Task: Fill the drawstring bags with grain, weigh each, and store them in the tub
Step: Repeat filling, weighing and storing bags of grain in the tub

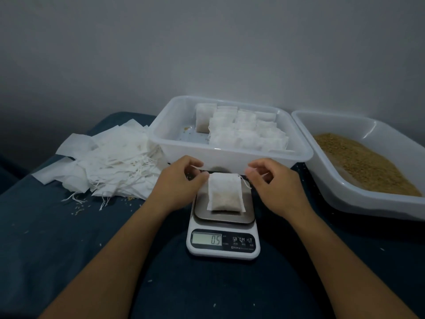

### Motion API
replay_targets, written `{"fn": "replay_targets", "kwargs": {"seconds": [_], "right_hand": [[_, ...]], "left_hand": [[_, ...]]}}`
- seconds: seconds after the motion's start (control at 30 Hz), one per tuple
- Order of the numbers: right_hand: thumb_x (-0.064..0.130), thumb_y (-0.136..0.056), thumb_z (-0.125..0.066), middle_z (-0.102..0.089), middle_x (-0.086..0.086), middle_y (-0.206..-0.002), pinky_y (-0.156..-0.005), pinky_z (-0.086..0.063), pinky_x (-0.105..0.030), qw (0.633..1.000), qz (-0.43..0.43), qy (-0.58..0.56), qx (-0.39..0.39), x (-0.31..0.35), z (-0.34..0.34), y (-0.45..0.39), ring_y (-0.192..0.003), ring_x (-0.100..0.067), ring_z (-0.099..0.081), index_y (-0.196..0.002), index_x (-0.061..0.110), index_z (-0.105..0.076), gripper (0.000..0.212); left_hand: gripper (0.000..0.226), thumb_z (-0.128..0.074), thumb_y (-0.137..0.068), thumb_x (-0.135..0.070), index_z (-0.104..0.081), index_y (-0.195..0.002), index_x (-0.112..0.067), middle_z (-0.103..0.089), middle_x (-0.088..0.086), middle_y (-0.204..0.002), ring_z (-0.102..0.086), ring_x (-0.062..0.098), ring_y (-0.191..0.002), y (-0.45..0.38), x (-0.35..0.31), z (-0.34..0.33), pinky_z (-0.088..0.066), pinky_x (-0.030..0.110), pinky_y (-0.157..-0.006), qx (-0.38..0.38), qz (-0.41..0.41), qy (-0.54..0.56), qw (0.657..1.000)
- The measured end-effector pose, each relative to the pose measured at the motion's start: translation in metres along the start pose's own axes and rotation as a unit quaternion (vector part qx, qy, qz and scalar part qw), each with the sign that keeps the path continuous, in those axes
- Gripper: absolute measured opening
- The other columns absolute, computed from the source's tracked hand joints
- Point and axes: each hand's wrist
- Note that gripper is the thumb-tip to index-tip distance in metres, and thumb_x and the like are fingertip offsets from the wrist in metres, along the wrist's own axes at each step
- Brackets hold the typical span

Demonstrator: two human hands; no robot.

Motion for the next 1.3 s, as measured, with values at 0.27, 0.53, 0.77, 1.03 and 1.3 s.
{"fn": "replay_targets", "kwargs": {"seconds": [0.27, 0.53, 0.77, 1.03, 1.3], "right_hand": [[0.046, -0.102, -0.061, -0.071, 0.005, -0.068, -0.069, -0.051, -0.032, 0.993, -0.104, 0.026, 0.044, -0.045, -0.011, -0.009, -0.067, -0.015, -0.067, -0.073, 0.019, -0.072, 0.041], [0.047, -0.101, -0.063, -0.071, 0.006, -0.070, -0.074, -0.055, -0.032, 0.994, -0.097, 0.017, 0.045, -0.051, -0.015, -0.011, -0.068, -0.014, -0.067, -0.075, 0.025, -0.073, 0.035], [0.045, -0.101, -0.062, -0.072, 0.007, -0.071, -0.074, -0.052, -0.030, 0.994, -0.095, 0.018, 0.051, -0.051, -0.016, -0.013, -0.070, -0.013, -0.067, -0.080, 0.024, -0.076, 0.033], [0.046, -0.100, -0.064, -0.071, 0.010, -0.073, -0.067, -0.046, -0.024, 0.995, -0.097, 0.001, 0.037, -0.052, -0.017, -0.013, -0.072, -0.008, -0.066, -0.084, 0.027, -0.075, 0.027], [0.044, -0.099, -0.065, -0.073, 0.012, -0.080, -0.067, -0.044, -0.017, 0.996, -0.085, -0.016, 0.017, -0.049, -0.017, -0.012, -0.076, -0.003, -0.065, -0.090, 0.028, -0.075, 0.021]], "left_hand": [[0.006, -0.070, -0.095, -0.039, -0.068, -0.097, -0.033, -0.065, -0.014, -0.087, -0.060, 0.000, -0.082, -0.021, 0.034, -0.003, -0.044, 0.024, -0.072, -0.053, 0.093, -0.037, 0.994], [0.006, -0.069, -0.092, -0.035, -0.066, -0.092, -0.040, -0.067, -0.018, -0.081, -0.056, -0.003, -0.075, -0.022, 0.035, -0.008, -0.039, 0.021, -0.067, -0.030, 0.078, -0.128, 0.988], [0.008, -0.068, -0.091, -0.031, -0.067, -0.090, -0.039, -0.068, -0.017, -0.078, -0.058, -0.002, -0.075, -0.019, 0.034, -0.009, -0.035, 0.015, -0.063, -0.027, 0.070, -0.136, 0.988], [0.011, -0.068, -0.090, -0.033, -0.065, -0.084, -0.041, -0.068, -0.017, -0.077, -0.059, -0.002, -0.076, -0.019, 0.033, -0.009, -0.036, 0.016, -0.062, -0.028, 0.072, -0.130, 0.988], [0.009, -0.068, -0.090, -0.034, -0.065, -0.086, -0.042, -0.067, -0.019, -0.078, -0.059, -0.002, -0.076, -0.019, 0.033, -0.010, -0.036, 0.017, -0.061, -0.028, 0.073, -0.132, 0.988]]}}
Point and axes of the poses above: each hand's wrist, its own y-axis away from the middle knuckle, its own z-axis out of the back of the hand, x = y × z
